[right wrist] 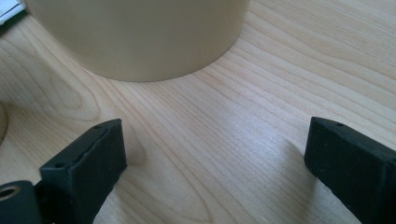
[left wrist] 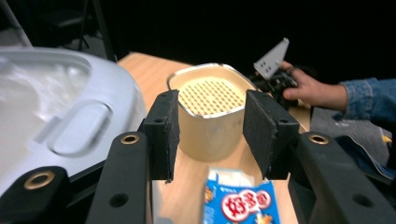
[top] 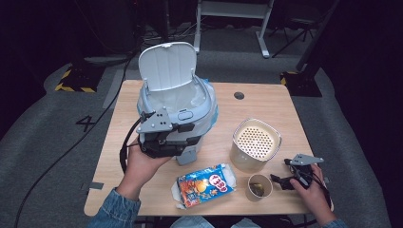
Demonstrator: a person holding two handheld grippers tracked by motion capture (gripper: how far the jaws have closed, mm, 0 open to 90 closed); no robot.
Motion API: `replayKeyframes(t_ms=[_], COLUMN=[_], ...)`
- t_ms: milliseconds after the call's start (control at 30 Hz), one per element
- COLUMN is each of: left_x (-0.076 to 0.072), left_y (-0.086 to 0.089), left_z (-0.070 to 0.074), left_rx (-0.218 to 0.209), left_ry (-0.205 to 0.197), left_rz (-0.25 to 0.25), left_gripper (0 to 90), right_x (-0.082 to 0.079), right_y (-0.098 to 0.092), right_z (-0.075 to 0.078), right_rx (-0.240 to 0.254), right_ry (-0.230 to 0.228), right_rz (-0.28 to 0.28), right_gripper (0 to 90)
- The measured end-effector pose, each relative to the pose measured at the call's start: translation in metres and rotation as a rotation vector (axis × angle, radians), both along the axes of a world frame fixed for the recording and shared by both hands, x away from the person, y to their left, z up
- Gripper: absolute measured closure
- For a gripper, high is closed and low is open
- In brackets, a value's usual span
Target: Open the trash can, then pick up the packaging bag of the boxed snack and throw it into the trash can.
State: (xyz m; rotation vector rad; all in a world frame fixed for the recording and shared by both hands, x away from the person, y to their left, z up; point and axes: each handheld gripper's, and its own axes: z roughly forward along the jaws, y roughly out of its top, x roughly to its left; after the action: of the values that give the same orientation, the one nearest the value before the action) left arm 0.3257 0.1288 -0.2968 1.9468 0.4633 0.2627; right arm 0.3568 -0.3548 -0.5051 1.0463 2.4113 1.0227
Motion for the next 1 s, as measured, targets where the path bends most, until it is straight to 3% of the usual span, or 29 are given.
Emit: replayKeyframes(t_ms=[300, 600, 800, 1000], left_x=[-0.006, 0.000, 0.004, 0.010], left_y=[-0.008, -0.015, -0.027, -0.042], left_z=[-0.028, -0.072, -0.099, -0.124], left_rx=[0.045, 0.120, 0.200, 0.287], left_ry=[0.058, 0.148, 0.184, 0.246], left_rz=[-0.012, -0.012, 0.009, -0.007], left_gripper=[55.6, 54.9, 54.8, 54.5], right_x=[0.000, 0.000, 0.000, 0.000], right_y=[0.000, 0.000, 0.000, 0.000], right_z=[0.000, 0.000, 0.000, 0.000], right_rx=[0.000, 0.000, -0.001, -0.001], right_ry=[0.000, 0.000, 0.000, 0.000], right_rz=[0.000, 0.004, 0.004, 0.004], right_gripper=[5.5, 5.4, 5.4, 5.4])
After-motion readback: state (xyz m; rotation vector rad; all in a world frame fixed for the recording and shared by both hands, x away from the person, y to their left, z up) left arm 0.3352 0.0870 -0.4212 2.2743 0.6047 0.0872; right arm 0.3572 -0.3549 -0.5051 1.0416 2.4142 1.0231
